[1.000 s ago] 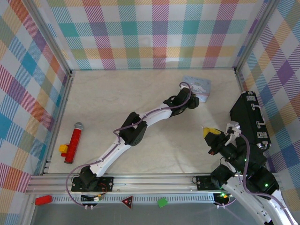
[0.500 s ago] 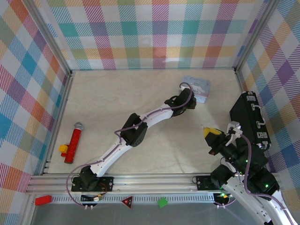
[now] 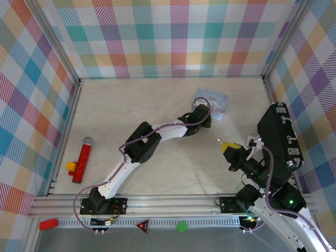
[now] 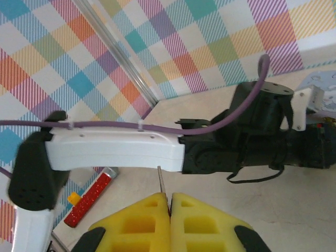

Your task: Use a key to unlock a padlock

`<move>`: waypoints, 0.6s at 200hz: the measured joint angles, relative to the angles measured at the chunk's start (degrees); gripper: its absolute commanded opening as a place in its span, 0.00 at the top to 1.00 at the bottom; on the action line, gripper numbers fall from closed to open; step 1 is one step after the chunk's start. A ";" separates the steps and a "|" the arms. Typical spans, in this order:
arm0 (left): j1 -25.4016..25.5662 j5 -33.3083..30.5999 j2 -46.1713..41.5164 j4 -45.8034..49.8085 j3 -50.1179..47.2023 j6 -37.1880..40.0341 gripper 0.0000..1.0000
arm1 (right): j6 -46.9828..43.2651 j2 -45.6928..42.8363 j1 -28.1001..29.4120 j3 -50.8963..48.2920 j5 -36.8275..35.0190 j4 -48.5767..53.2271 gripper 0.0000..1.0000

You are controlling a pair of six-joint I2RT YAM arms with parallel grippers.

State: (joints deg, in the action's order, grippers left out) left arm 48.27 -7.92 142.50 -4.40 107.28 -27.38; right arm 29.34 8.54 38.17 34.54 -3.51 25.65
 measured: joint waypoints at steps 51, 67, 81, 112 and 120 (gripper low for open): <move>-4.11 1.01 -15.17 -7.76 -25.64 0.00 0.94 | 2.25 6.97 0.00 -0.76 2.29 -5.22 1.00; -6.01 1.25 -19.93 -9.14 -32.89 -0.02 0.94 | 3.30 10.25 0.00 -1.14 2.75 -7.32 1.00; -7.67 1.77 -24.13 -9.73 -38.86 -0.24 0.93 | 4.24 13.11 0.00 -1.79 3.37 -9.14 1.00; -10.12 2.29 -32.96 -9.27 -49.92 -0.28 0.93 | 6.49 18.82 0.00 -3.52 4.87 -12.63 1.00; -10.54 2.32 -34.95 -9.20 -52.33 -0.31 0.93 | 7.13 19.96 0.00 -3.93 5.31 -13.55 1.00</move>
State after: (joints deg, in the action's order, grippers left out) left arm 37.74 -5.61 107.55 -13.61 54.96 -27.68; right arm 36.47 28.49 38.17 30.61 1.80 12.10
